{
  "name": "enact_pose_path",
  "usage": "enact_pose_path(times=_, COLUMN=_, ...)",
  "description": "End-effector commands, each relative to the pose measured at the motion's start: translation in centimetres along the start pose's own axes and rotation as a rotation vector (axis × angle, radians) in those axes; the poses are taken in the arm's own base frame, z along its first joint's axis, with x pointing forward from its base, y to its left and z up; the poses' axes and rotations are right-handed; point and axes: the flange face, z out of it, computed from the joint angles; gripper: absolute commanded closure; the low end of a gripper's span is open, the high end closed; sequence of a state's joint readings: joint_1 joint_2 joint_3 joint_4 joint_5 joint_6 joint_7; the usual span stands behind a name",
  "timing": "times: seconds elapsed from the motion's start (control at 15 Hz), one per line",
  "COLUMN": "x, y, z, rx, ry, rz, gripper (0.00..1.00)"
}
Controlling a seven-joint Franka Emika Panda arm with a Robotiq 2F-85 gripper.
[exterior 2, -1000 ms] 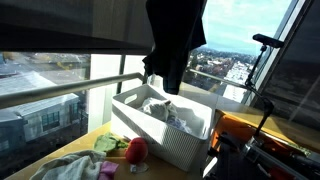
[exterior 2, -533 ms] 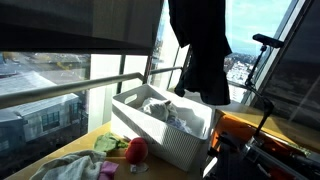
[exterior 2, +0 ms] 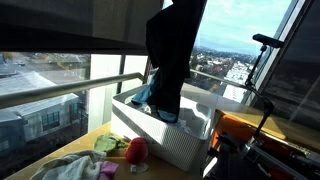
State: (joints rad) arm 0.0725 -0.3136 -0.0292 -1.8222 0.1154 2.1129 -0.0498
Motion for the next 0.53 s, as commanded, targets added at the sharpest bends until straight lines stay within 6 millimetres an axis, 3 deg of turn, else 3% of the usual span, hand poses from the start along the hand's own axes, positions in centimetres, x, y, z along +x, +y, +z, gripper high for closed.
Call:
enact_pose_path(times=0.0, x=-1.1, y=1.3, z=5.0, rx=0.015, ry=-0.039, rz=0.020, gripper=0.99)
enact_pose_path(times=0.47, x=-3.0, y=5.1, z=12.9, rx=-0.022, ry=-0.141, rz=0.076, gripper=0.97)
